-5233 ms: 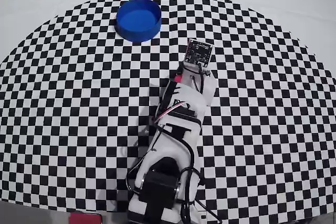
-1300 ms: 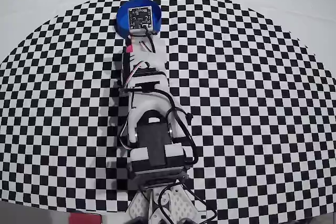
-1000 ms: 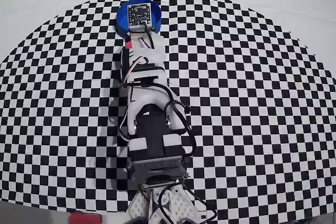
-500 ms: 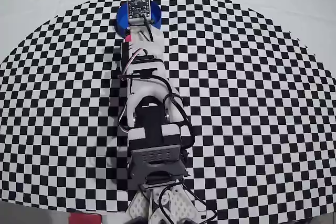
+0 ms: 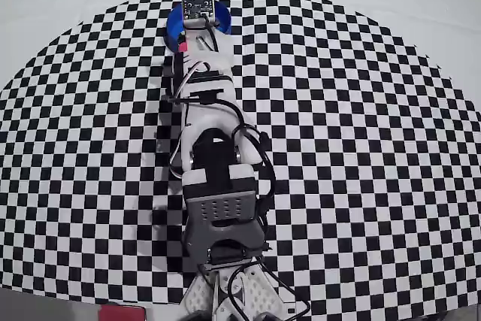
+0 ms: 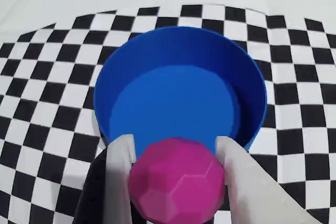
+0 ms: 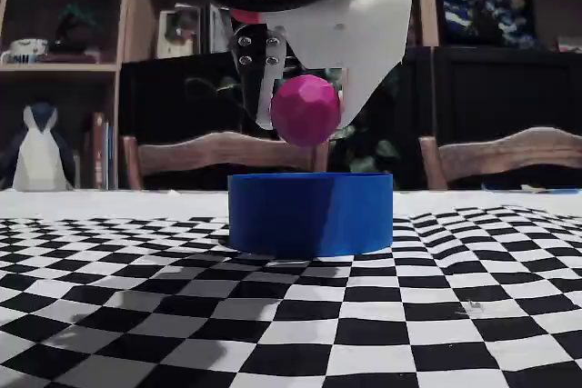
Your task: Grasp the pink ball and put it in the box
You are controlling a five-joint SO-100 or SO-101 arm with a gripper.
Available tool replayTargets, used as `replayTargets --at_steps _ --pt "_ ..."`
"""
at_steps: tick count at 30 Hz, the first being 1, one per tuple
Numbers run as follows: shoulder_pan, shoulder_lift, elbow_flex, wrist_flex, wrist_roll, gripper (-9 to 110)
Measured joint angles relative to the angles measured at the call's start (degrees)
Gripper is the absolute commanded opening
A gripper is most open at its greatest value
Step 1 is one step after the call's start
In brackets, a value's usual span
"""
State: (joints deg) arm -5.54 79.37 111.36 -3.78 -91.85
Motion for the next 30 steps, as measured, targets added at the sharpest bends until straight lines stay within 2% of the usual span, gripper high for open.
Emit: replayTargets --at_steps 30 --pt "1.41 -12.22 -16.08 3.34 0.00 0"
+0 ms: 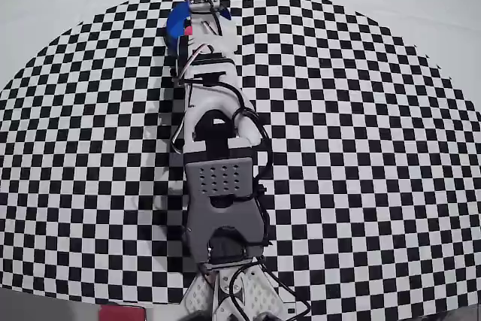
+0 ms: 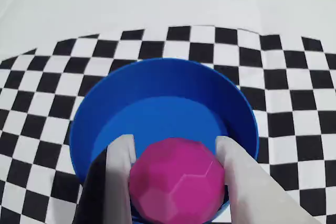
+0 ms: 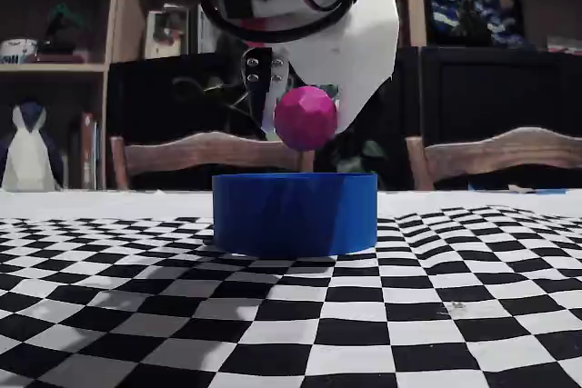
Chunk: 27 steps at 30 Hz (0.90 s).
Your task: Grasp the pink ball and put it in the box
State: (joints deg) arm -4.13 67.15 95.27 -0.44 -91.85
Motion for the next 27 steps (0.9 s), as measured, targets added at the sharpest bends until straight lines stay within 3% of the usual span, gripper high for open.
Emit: replayTargets --at_steps 27 --pt "-0.35 -9.40 -15.38 4.66 0.70 0"
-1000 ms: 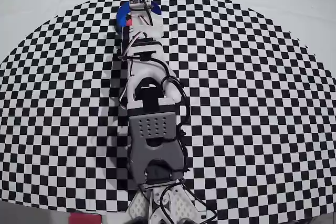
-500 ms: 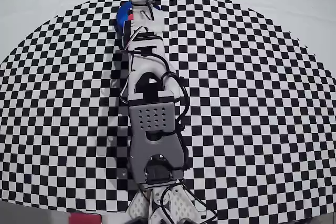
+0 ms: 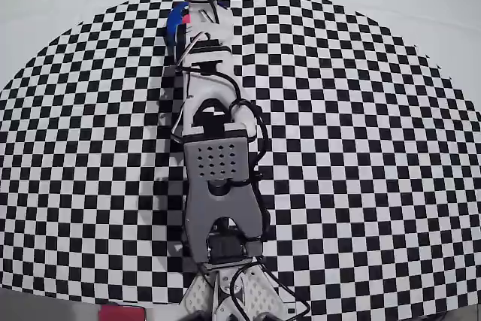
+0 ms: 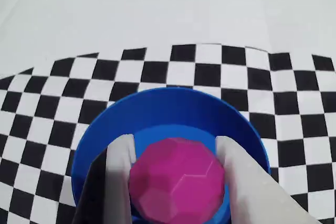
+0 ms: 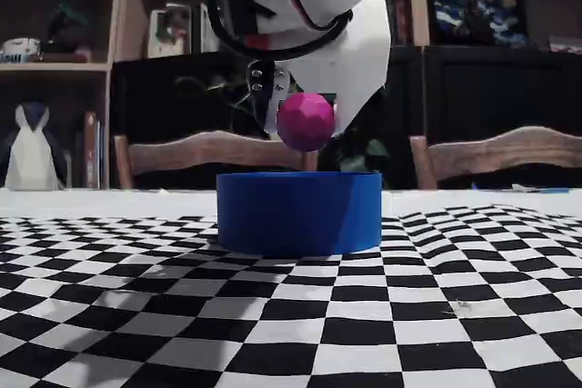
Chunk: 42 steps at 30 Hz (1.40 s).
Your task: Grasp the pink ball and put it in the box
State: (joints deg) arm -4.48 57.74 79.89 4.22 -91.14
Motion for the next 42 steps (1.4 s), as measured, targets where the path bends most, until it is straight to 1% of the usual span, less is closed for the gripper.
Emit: replayTargets --at_steps 16,42 --pt "0.53 -5.27 -6.15 0.97 0.00 0" --pt "0.88 -8.17 -10.20 0.97 0.00 0"
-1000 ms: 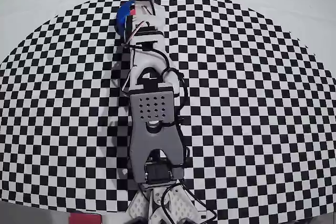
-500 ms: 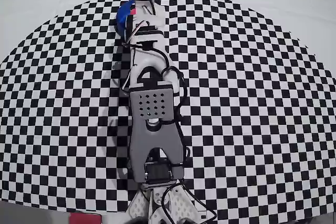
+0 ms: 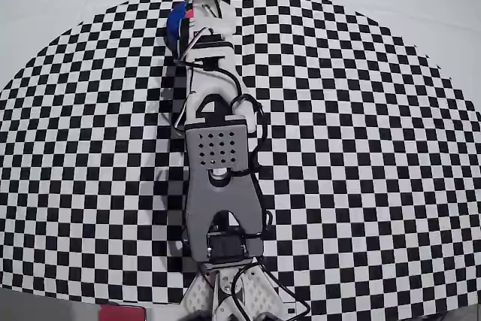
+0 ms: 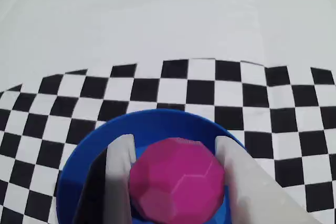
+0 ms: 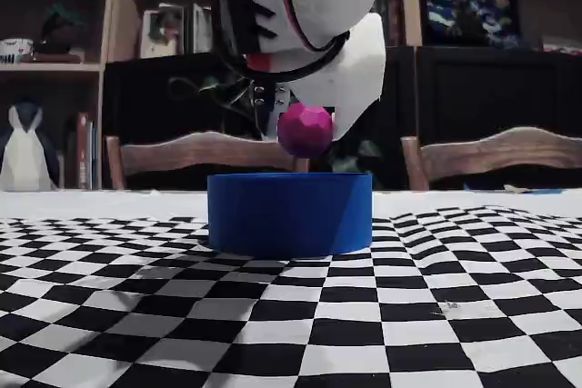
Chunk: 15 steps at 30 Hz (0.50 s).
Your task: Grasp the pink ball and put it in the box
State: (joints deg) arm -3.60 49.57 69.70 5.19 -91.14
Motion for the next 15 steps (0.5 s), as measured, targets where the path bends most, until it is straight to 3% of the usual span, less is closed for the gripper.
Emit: replayTargets --at_steps 15 --pt "0.00 -0.44 -0.26 0.70 0.00 0"
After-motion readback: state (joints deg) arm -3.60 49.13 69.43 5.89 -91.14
